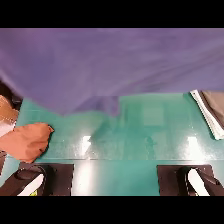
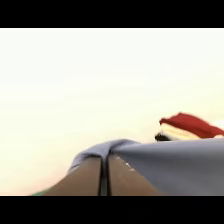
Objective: Fold the shirts.
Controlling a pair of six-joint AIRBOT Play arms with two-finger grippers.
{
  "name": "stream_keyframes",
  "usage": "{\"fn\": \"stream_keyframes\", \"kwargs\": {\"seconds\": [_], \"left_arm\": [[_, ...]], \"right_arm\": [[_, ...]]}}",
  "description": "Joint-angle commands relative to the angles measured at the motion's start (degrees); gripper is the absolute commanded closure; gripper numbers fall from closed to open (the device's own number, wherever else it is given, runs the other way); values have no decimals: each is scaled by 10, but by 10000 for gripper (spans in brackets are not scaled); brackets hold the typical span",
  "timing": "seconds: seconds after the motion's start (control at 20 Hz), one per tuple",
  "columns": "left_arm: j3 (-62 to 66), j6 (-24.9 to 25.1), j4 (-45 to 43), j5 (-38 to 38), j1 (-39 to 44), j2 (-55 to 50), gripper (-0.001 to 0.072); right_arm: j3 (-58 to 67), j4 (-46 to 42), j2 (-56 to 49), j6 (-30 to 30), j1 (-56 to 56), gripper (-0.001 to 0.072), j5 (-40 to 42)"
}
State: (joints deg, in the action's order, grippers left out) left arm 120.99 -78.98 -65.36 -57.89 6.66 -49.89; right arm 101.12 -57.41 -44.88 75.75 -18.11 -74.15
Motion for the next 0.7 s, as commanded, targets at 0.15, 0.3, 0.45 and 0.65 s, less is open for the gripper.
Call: {"fn": "stream_keyframes", "kwargs": {"seconds": [0.15,0.3,0.45,0.65], "left_arm": [[-40,-2,-21,-12,0,-35,685],[-112,-2,-49,-82,0,-107,684],[-165,-2,-57,-140,0,-221,684],[-189,-1,-69,-78,0,-385,683]], "right_arm": [[-51,-13,-14,47,15,700,-111],[-160,-35,-53,77,67,700,-149],[-264,-134,-120,113,161,700,-116],[-317,-161,-249,114,249,700,42]]}}
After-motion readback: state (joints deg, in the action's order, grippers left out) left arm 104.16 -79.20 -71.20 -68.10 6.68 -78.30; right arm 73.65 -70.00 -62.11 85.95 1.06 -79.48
